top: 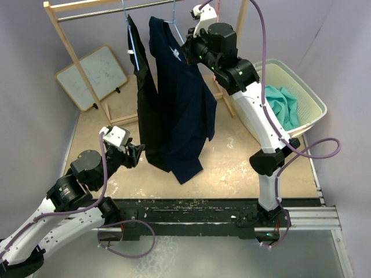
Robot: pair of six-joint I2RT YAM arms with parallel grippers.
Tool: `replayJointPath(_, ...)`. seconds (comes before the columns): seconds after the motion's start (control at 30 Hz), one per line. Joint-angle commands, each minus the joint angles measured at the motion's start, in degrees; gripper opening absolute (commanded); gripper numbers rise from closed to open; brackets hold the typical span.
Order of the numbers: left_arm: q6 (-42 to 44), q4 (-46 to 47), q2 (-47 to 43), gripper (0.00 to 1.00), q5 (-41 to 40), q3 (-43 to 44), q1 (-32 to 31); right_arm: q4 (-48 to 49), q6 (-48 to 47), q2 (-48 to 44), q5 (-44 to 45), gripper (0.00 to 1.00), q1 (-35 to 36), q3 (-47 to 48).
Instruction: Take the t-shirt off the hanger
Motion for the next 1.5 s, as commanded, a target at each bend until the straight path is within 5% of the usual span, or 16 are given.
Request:
replayJointPath(0.0,-0.1,1.3,0.1,0.55,-0.9,0.3,0.0,3.2,-0.4,-1.0,0.5,0.00,0.1,2.3)
replayJointPath(0.57,-0.1,1.2,-0.1,0.55,-1.1,0.2,0.0,19.8,-4.9,-7.7,5.4,0.00,0.1,-2.4)
replayJointPath(0.9,0.1,1.5,-1.5,0.57,-0.7,0.2,0.0,20.2,-3.8,-11.0,4.1,0.00,0.1,-3.3)
replayJointPath(1.13,1.6,4.5,-4.1,0.66,2.2,-1.1,0.0,20.5,-1.3,-25.3,-1.1,0.00,0.1,-22.0)
replayJointPath(1.47,5.3,17.8,-9.0,1.00,9.9,-4.6,0.0,15.0,1.0,-49.2,-12.8,0.00,0.1,-51.1)
